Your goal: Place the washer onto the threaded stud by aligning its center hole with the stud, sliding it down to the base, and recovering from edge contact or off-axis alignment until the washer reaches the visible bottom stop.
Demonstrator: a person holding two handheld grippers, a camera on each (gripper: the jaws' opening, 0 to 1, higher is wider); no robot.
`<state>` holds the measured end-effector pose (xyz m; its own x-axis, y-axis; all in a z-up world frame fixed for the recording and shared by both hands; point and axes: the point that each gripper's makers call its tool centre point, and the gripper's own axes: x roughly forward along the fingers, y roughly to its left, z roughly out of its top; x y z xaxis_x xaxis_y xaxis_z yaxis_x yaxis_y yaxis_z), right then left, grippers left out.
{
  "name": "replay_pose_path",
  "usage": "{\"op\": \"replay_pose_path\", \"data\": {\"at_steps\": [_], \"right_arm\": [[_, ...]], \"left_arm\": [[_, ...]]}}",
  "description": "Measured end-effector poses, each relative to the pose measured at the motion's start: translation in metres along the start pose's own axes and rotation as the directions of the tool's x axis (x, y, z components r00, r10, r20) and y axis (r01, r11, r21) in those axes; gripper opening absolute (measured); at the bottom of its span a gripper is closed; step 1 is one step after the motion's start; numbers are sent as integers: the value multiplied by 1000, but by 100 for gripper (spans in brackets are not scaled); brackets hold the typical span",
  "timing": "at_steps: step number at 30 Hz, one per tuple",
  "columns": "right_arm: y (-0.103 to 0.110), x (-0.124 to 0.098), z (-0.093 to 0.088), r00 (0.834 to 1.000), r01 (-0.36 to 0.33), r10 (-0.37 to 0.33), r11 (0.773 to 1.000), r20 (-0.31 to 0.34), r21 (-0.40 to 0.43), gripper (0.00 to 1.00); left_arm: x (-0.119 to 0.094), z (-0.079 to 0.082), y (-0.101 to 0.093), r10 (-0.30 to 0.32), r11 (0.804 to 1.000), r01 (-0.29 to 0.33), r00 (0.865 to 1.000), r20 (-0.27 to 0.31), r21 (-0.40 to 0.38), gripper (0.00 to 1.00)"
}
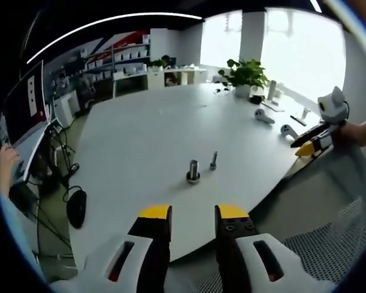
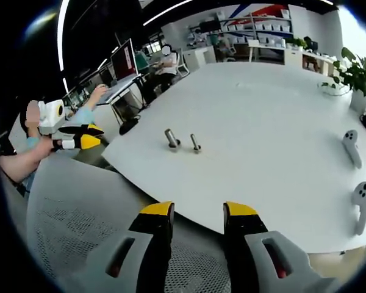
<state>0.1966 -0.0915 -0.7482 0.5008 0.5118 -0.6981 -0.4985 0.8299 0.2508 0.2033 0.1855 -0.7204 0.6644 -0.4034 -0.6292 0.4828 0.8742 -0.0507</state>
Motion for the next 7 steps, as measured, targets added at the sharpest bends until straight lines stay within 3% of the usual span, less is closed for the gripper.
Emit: {"op": "replay_pose_path", "data": {"at_steps": [7], "right_arm": [[1, 0, 0, 1000, -4, 4, 1000, -1, -3, 35]], "left_arm": [[0, 0, -1, 2, 1000, -2, 1000, 0, 10, 27]]}}
